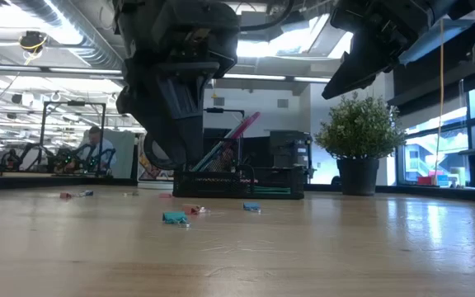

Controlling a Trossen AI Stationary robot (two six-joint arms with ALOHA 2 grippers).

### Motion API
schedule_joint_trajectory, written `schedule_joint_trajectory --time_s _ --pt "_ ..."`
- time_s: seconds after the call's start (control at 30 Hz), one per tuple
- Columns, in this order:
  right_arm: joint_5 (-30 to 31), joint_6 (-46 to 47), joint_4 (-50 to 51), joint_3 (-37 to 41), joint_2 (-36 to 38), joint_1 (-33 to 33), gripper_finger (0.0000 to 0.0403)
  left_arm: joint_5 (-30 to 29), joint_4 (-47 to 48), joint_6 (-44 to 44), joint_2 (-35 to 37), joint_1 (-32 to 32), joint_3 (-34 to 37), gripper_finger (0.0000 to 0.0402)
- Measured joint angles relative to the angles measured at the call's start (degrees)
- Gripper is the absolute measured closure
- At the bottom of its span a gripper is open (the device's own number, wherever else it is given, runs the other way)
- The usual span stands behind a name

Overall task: Pick and place office supplies into organizer
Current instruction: Put the green binder clip into the black desk organizer

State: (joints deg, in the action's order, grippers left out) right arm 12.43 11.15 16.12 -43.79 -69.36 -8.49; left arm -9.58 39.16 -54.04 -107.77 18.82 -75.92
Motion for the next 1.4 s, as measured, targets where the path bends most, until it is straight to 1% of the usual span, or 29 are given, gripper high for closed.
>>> schedule_joint_trajectory --time_s 0.13,0.27,0.37,0.53,0.67,0.97,1.17,1.3,1.4 --pt "0.0 -1.0 0.0 0.0 0.0 0.0 0.0296 -1.1 0.1 0.2 0.0 -1.2 0.0 0.0240" --pt "0.0 -1.0 0.0 0.0 0.0 0.0 0.0296 -1.3 0.1 -2.6 0.0 -2.6 0.0 0.0243" --pt "0.0 -1.0 0.0 0.0 0.0 0.0 0.0296 -1.3 -0.2 -3.1 -0.7 -2.9 -0.1 0.0250" --pt "0.0 -1.2 0.0 0.0 0.0 0.1 0.0296 2.7 -1.8 -3.3 -4.1 -2.6 0.0 0.0258" --pt "0.0 -2.6 0.0 0.0 0.0 0.1 0.0296 3.9 -2.6 -3.3 -6.8 -2.3 -0.1 0.0258" --pt "0.0 -2.9 0.0 0.0 0.0 0.2 0.0296 4.7 -2.2 -4.4 -7.7 -3.1 -0.3 0.0259" --pt "0.0 -2.9 0.0 0.0 0.0 0.2 0.0296 4.9 -0.9 -2.6 -7.8 -3.5 -0.2 0.0259" --pt "0.0 -2.9 0.0 0.0 0.0 0.2 0.0296 5.5 -0.9 -5.9 -7.9 -4.3 -0.2 0.0259" --pt "0.1 -2.9 0.0 0.0 0.0 0.2 0.0296 5.7 -0.9 -6.8 -7.9 -4.6 -0.2 0.0259"
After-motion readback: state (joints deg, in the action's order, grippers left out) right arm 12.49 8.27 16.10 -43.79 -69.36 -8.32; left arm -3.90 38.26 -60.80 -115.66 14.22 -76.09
